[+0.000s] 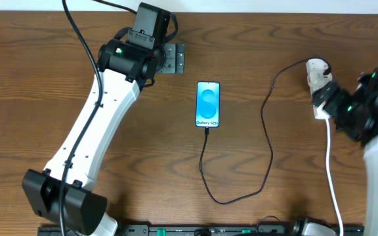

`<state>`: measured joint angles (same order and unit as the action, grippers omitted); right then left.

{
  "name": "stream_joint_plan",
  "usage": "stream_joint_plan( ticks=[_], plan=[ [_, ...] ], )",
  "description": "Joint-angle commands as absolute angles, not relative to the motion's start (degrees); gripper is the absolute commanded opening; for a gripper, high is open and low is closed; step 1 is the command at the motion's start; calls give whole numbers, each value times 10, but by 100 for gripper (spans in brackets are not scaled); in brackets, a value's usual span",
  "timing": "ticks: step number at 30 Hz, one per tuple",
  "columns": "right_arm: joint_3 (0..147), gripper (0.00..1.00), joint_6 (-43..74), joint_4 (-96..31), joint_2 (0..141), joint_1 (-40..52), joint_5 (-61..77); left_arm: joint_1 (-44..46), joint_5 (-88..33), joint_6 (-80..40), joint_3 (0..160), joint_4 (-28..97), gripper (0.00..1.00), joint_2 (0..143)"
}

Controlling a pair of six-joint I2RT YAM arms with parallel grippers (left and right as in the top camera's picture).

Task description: Plug charger to phone and switch on socket

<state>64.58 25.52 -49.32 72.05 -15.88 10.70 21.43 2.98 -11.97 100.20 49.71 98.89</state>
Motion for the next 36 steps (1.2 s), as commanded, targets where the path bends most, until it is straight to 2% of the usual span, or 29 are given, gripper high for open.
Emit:
stream_joint_plan(
  ticks=[1, 7, 14, 36],
  plan=[
    [574, 99, 235, -468, 624, -123, 104, 212, 37, -118, 1000, 499, 91, 992],
    [499, 99, 235, -474, 536, -105, 105, 212, 37, -118, 1000, 499, 91, 992],
    [496, 99, 235, -517, 537, -105, 105, 212, 37, -118, 1000, 499, 91, 992],
    [496, 99, 235, -521, 544, -105, 105, 212, 37, -118, 1000, 499, 91, 992]
  ],
)
